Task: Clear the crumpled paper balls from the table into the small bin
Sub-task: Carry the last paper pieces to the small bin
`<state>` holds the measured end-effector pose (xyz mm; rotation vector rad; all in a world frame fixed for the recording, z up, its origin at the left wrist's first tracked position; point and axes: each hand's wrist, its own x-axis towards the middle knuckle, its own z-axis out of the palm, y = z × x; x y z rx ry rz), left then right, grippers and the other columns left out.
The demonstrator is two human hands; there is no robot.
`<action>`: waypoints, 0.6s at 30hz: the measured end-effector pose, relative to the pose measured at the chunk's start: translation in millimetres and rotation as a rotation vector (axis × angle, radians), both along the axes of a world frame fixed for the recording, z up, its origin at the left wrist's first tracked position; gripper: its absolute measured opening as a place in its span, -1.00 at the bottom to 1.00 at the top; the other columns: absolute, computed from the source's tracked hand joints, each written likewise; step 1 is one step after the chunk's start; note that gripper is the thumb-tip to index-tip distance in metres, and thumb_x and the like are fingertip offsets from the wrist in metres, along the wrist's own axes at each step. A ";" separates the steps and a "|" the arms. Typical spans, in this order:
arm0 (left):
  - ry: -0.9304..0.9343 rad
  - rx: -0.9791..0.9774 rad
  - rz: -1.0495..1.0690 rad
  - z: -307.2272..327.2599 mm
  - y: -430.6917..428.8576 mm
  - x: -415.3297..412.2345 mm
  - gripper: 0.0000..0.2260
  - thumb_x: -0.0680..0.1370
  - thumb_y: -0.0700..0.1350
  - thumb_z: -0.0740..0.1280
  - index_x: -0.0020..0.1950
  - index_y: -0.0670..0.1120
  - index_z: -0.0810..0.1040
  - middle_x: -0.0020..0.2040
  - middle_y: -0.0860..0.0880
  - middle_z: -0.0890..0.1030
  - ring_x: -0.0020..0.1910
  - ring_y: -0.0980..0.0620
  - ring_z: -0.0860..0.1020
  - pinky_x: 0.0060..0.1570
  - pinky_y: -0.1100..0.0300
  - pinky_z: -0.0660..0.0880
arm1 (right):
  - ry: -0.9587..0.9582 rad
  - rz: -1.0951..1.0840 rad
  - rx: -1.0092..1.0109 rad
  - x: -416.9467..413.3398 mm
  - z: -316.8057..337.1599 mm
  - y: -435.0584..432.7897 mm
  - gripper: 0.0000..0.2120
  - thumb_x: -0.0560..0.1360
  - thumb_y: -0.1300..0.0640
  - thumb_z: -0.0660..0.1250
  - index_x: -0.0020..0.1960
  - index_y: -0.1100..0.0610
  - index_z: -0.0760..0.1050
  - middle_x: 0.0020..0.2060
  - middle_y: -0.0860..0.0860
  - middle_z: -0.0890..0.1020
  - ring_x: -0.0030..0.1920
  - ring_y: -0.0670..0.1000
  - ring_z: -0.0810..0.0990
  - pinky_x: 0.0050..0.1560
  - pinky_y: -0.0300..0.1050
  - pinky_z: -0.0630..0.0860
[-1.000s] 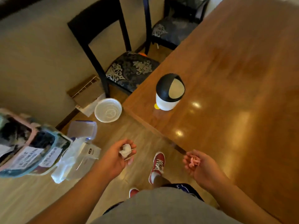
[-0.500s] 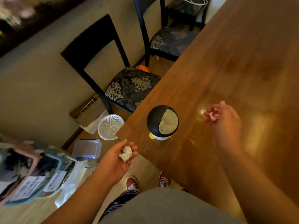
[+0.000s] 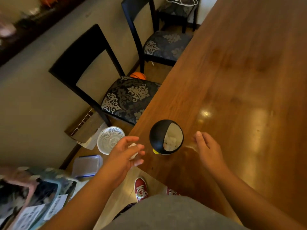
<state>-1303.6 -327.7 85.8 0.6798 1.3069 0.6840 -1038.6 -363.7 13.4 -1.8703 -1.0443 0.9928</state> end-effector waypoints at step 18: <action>1.221 1.243 -1.265 5.2 65.4 115.3 -0.68 0.45 0.14 0.35 0.14 0.06 0.50 0.14 0.04 0.55 0.24 -0.05 0.40 0.19 -0.03 0.31 | -0.001 -0.198 -0.076 39.5 -30.9 -51.4 -0.84 0.52 -0.11 0.25 -0.21 -0.16 0.53 -0.31 -0.21 0.62 -0.36 -0.24 0.55 -0.37 -0.21 0.36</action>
